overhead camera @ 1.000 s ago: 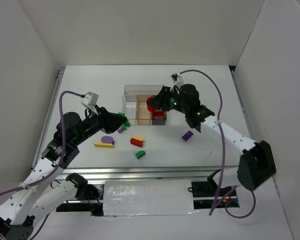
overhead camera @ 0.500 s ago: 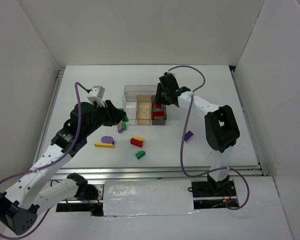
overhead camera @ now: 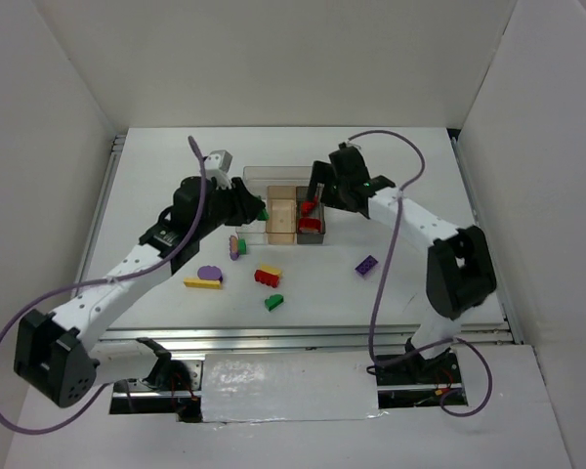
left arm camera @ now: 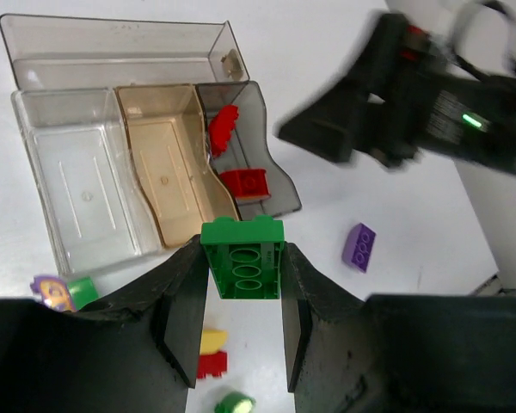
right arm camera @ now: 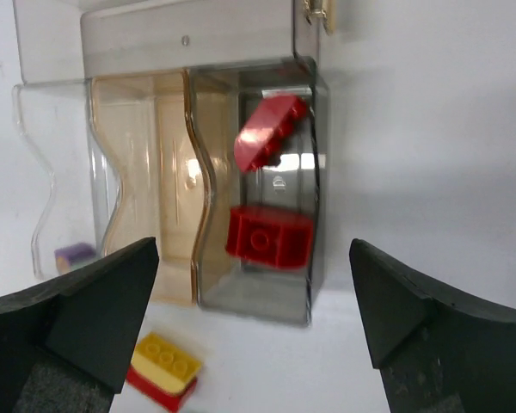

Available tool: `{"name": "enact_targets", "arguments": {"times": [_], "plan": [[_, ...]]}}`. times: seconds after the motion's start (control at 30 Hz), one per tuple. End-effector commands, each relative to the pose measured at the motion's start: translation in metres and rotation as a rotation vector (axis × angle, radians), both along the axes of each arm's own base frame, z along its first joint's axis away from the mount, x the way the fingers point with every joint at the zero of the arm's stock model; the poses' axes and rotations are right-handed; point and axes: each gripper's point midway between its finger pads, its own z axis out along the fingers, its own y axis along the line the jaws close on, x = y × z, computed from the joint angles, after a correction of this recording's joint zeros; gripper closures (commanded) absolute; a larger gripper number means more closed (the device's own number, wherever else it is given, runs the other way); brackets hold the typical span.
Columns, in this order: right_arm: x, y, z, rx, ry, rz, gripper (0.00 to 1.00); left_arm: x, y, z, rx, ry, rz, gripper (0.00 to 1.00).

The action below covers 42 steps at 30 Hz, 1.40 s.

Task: Sort the legos into containers by color

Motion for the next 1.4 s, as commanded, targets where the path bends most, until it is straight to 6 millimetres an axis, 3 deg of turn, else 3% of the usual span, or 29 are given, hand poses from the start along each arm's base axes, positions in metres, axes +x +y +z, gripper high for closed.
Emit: {"name": "enact_targets", "arguments": {"times": [0.0, 0.03, 0.07, 0.13, 0.17, 0.2, 0.23, 0.27, 0.33, 0.37, 0.43, 0.47, 0.57, 0.63, 0.67, 0.8, 0.83, 0.9, 0.93, 1.0, 1.03, 1.1, 1.13, 1.17, 1.2, 1.23, 1.27, 1.3, 1.37], "plan": [[-0.032, -0.020, 0.047, 0.074, -0.089, -0.045, 0.00, 0.040, -0.017, 0.022, -0.012, -0.115, -0.005, 0.87], [-0.040, -0.024, 0.046, 0.083, -0.085, -0.054, 0.00, 0.049, -0.020, 0.029, -0.012, -0.129, -0.002, 0.85], [-0.057, -0.030, 0.045, 0.086, -0.084, -0.051, 0.00, 0.064, -0.023, 0.010, 0.011, -0.092, 0.000, 0.82], [-0.073, -0.034, 0.047, 0.100, -0.090, -0.037, 0.00, 0.079, -0.029, 0.006, 0.018, -0.090, -0.005, 0.79], [-0.084, -0.038, 0.038, 0.097, -0.072, -0.029, 0.01, 0.087, -0.031, 0.000, 0.023, -0.078, -0.007, 0.79], [-0.092, -0.039, 0.051, 0.119, -0.106, -0.014, 0.01, 0.096, -0.035, -0.023, 0.048, -0.033, -0.014, 0.78], [-0.099, -0.040, 0.046, 0.120, -0.096, -0.003, 0.00, 0.104, -0.037, -0.021, 0.051, -0.036, -0.013, 0.78], [-0.105, -0.041, 0.054, 0.130, -0.115, 0.010, 0.01, 0.111, -0.042, -0.041, 0.067, 0.003, -0.022, 0.78], [-0.112, -0.043, 0.055, 0.128, -0.117, 0.022, 0.00, 0.121, -0.046, -0.048, 0.070, 0.016, -0.018, 0.76], [-0.116, -0.043, 0.059, 0.130, -0.124, 0.034, 0.00, 0.126, -0.047, -0.064, 0.084, 0.043, -0.016, 0.71], [-0.118, -0.044, 0.060, 0.123, -0.125, 0.044, 0.00, 0.132, -0.048, -0.071, 0.078, 0.064, -0.005, 0.60], [-0.120, -0.043, 0.063, 0.122, -0.133, 0.059, 0.00, 0.134, -0.048, -0.082, 0.086, 0.084, 0.000, 0.48], [-0.124, -0.043, 0.061, 0.117, -0.133, 0.076, 0.00, 0.137, -0.044, -0.092, 0.100, 0.122, 0.034, 0.26], [-0.127, -0.041, 0.057, 0.122, -0.120, 0.096, 0.01, 0.135, -0.045, -0.091, 0.091, 0.111, 0.029, 0.18], [-0.128, -0.037, 0.059, 0.131, -0.127, 0.120, 0.01, 0.134, -0.045, -0.082, 0.079, 0.093, 0.019, 0.01], [-0.136, -0.017, 0.051, 0.135, -0.112, 0.218, 0.00, 0.120, -0.044, -0.043, 0.043, 0.026, -0.004, 0.01], [-0.144, -0.001, 0.048, 0.135, -0.109, 0.285, 0.00, 0.111, -0.038, -0.013, 0.018, -0.025, 0.007, 0.01], [-0.159, 0.028, 0.045, 0.114, -0.121, 0.429, 0.01, 0.095, -0.023, 0.002, -0.004, -0.033, 0.055, 0.00], [-0.173, 0.053, 0.032, 0.088, -0.100, 0.524, 0.00, 0.086, -0.002, 0.032, -0.022, -0.081, 0.143, 0.00], [-0.175, 0.074, 0.026, 0.025, -0.114, 0.601, 0.01, 0.065, 0.028, 0.016, 0.009, 0.012, 0.264, 0.00], [-0.175, 0.084, 0.007, -0.013, -0.071, 0.633, 0.01, 0.054, 0.048, 0.030, 0.010, -0.009, 0.343, 0.00], [-0.178, 0.109, 0.004, -0.046, -0.092, 0.723, 0.01, 0.030, 0.067, 0.006, 0.057, 0.067, 0.383, 0.00], [-0.179, 0.116, -0.015, -0.086, -0.053, 0.751, 0.01, 0.018, 0.074, 0.013, 0.047, 0.054, 0.386, 0.01], [-0.182, 0.123, -0.021, -0.125, -0.055, 0.798, 0.01, 0.009, 0.075, 0.008, 0.054, 0.067, 0.371, 0.01], [-0.175, 0.134, -0.016, -0.144, -0.075, 0.815, 0.01, -0.004, 0.079, -0.010, 0.087, 0.106, 0.352, 0.00], [-0.175, 0.137, -0.036, -0.191, -0.031, 0.840, 0.01, -0.015, 0.081, -0.004, 0.074, 0.088, 0.333, 0.00], [-0.173, 0.140, -0.041, -0.228, -0.034, 0.862, 0.01, -0.024, 0.080, -0.016, 0.086, 0.109, 0.304, 0.01], [-0.165, 0.146, -0.038, -0.248, -0.052, 0.859, 0.02, -0.032, 0.080, -0.018, 0.091, 0.109, 0.282, 0.01], [-0.161, 0.149, -0.054, -0.290, -0.031, 0.894, 0.02, -0.049, 0.081, -0.017, 0.081, 0.104, 0.247, 0.01]]}}
